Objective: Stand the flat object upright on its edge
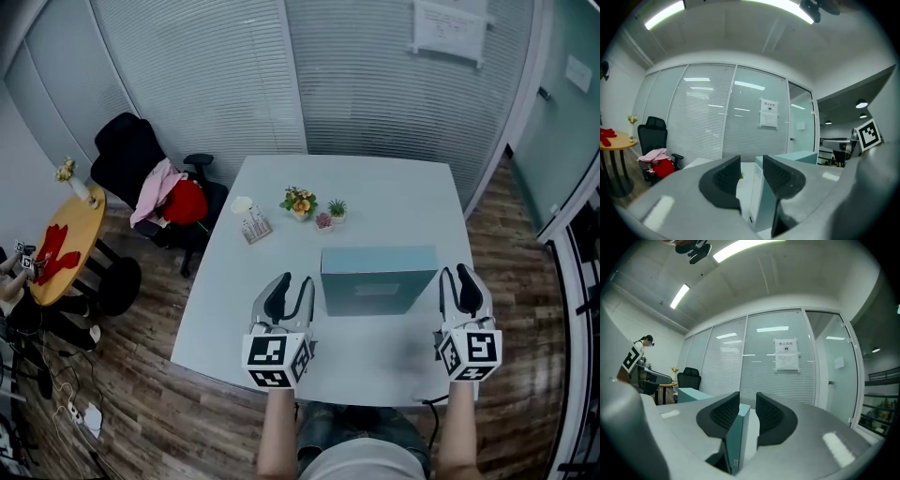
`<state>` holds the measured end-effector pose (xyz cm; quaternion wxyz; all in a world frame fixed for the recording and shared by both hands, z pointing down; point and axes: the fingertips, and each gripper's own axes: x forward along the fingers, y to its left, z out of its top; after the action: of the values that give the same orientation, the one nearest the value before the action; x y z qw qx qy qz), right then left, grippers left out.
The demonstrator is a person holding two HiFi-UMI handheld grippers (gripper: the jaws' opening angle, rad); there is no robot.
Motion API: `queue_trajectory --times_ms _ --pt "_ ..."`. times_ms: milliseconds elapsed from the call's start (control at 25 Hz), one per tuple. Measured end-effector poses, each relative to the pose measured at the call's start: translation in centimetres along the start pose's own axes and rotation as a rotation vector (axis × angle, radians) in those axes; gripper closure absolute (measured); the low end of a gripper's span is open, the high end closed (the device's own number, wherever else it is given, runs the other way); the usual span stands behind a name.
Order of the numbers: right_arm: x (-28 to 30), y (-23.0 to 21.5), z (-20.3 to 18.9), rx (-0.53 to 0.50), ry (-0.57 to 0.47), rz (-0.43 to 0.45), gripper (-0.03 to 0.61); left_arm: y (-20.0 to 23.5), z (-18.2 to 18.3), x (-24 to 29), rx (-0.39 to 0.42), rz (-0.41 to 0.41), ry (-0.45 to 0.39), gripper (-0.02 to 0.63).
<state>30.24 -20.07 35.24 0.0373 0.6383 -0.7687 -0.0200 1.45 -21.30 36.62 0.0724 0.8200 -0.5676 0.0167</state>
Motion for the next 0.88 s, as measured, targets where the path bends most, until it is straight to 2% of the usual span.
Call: queue_trajectory --times_ms 240,480,880 --pt "-0.4 -0.4 1.1 0.0 -0.03 -0.047 0.509 0.4 1.3 -0.5 0.025 0.048 -0.03 0.536" --pt "-1.0 -0.6 0.6 0.007 -0.021 -0.077 0.528 0.6 1.8 -0.9 0.025 0.081 -0.049 0.611" --pt "-1.7 -0.5 0.4 0.012 -0.012 -0.094 0.538 0.7 2.1 -1.4 0.018 0.089 -0.053 0.611"
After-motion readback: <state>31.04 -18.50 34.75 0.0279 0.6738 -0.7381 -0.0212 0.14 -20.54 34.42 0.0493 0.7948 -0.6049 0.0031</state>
